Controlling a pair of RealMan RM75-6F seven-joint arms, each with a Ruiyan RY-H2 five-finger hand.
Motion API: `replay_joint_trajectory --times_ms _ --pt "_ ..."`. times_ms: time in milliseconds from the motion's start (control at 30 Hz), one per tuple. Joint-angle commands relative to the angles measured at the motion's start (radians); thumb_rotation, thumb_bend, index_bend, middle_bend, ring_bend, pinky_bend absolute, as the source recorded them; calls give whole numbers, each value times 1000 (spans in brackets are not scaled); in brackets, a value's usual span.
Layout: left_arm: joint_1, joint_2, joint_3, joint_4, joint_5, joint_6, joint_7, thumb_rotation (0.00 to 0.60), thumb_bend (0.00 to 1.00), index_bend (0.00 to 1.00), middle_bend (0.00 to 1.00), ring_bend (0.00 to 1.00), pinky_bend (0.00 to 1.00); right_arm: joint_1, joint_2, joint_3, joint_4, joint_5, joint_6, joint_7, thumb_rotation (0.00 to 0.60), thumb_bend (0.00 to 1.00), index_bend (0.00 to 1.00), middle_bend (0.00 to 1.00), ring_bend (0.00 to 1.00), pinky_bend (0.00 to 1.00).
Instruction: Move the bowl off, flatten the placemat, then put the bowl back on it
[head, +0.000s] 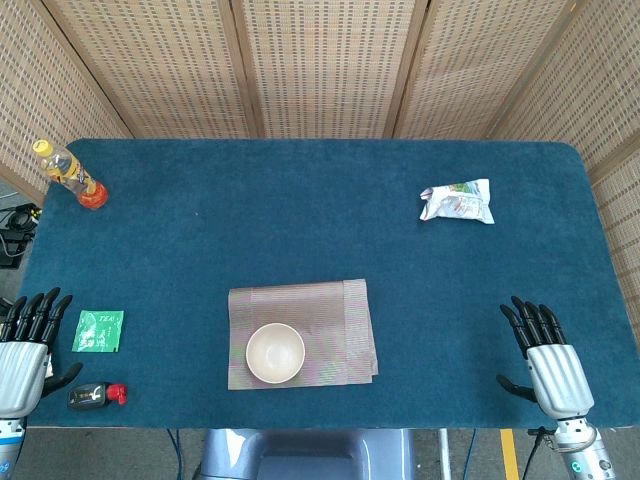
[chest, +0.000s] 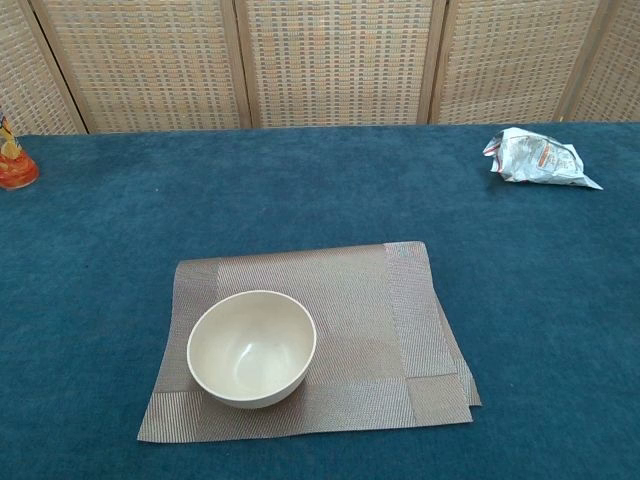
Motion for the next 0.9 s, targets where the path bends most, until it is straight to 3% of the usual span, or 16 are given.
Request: replay_joint_trajectory --times_ms 33,733,900 --pt "1 0 0 0 2 1 1 600 131 0 0 0 0 0 0 0 0 -2 1 -1 600 197 0 0 0 0" --pt "-24 -16 33 -32 81 -46 41 600 131 3 0 0 0 -2 7 2 -9 4 4 13 600 198 0 0 0 0" --pt "-61 -34 50 -64 152 -91 98 600 134 81 0 0 0 -4 9 1 -14 7 2 10 600 198 0 0 0 0"
